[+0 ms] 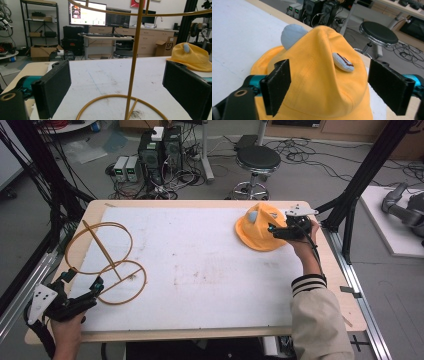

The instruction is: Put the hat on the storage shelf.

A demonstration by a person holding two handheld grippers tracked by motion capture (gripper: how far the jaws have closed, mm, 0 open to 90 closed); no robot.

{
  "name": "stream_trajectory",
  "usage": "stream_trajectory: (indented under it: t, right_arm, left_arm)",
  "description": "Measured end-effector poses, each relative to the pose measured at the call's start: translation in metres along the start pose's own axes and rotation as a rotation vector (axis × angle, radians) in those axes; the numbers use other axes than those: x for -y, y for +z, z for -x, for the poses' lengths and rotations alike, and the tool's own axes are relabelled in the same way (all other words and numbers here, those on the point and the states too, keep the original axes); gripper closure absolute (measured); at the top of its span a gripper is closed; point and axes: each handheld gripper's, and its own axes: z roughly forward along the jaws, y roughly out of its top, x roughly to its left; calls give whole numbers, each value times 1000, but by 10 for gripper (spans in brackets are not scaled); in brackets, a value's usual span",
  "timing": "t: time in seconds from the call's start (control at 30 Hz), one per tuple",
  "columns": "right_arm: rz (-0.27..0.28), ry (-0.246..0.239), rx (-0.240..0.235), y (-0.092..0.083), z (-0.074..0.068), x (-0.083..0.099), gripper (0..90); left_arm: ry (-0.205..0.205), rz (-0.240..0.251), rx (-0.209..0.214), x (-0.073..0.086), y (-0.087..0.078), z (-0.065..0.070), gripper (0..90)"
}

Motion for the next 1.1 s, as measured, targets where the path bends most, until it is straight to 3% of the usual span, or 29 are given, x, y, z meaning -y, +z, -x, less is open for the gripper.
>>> stream_trajectory:
  t: [0.07,0.1,0.3,0.43,0.53,0.7,0.73,0.8,0.93,1.0,1.03,1.07,1.1]
  right_arm:
    - [-19,-15,-1,5,0,-2,206]
    - [-43,-45,2,10,1,-2,215]
    - [-59,-47,11,18,3,0,304]
    - [-115,-56,17,25,4,6,409]
    - [-125,-73,35,27,4,6,495]
    - [-150,-73,25,31,2,8,567]
    - [-163,-75,28,32,0,9,626]
    - [-163,-71,32,32,0,9,647]
    - [-171,-58,50,34,-1,8,795]
    - [-175,-53,54,34,-1,9,823]
    - [-178,-21,59,34,-1,9,870]
    - [-178,-21,59,34,-1,9,870]
    - [-175,12,62,34,0,10,881]
  left_arm:
    - [-3,1,-3,0,-1,-1,86]
    - [-4,4,-5,0,-2,-1,86]
    - [-15,4,-20,0,-7,-4,86]
    - [-17,4,-26,0,-9,-5,86]
    - [-17,0,-28,0,-10,-5,86]
    - [-16,-1,-25,0,-10,-5,86]
    - [-17,0,-24,0,-10,-5,86]
    - [-17,-2,-24,1,-10,-5,86]
    - [-18,-2,-23,1,-10,-4,87]
    - [-18,-3,-23,1,-10,-4,86]
    - [-18,-3,-24,1,-10,-4,86]
    - [-17,-4,-24,1,-10,-4,86]
    - [-17,-4,-25,1,-10,-4,86]
